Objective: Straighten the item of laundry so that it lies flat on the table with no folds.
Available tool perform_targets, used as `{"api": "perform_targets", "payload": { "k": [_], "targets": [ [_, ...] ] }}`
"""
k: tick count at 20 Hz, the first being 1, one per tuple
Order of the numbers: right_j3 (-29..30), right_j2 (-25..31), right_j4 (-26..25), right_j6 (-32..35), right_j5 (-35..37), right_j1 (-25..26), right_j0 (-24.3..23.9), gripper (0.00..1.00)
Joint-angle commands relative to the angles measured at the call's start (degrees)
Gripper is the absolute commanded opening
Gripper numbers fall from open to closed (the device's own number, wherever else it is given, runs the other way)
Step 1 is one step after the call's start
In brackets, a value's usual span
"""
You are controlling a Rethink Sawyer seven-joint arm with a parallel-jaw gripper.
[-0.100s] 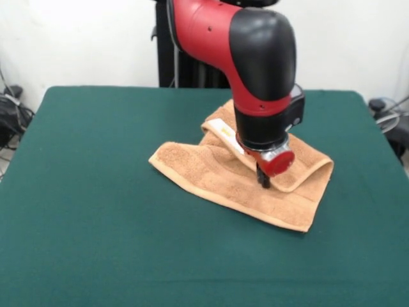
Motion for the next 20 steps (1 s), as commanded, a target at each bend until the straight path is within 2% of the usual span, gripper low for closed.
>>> {"api": "perform_targets", "payload": {
  "k": [1,10,17,20],
  "targets": [
    [0.6,5.0,3.9,20.7,8.4,-2.1,2.1,0.0],
    [0.5,5.3,4.5,20.9,14.3,-3.6,1.3,0.0],
    [1.5,5.6,5.4,19.3,14.9,-4.1,0.8,0.0],
    [2.1,5.6,5.5,17.5,13.1,-3.4,0.5,0.0]
  ]
}}
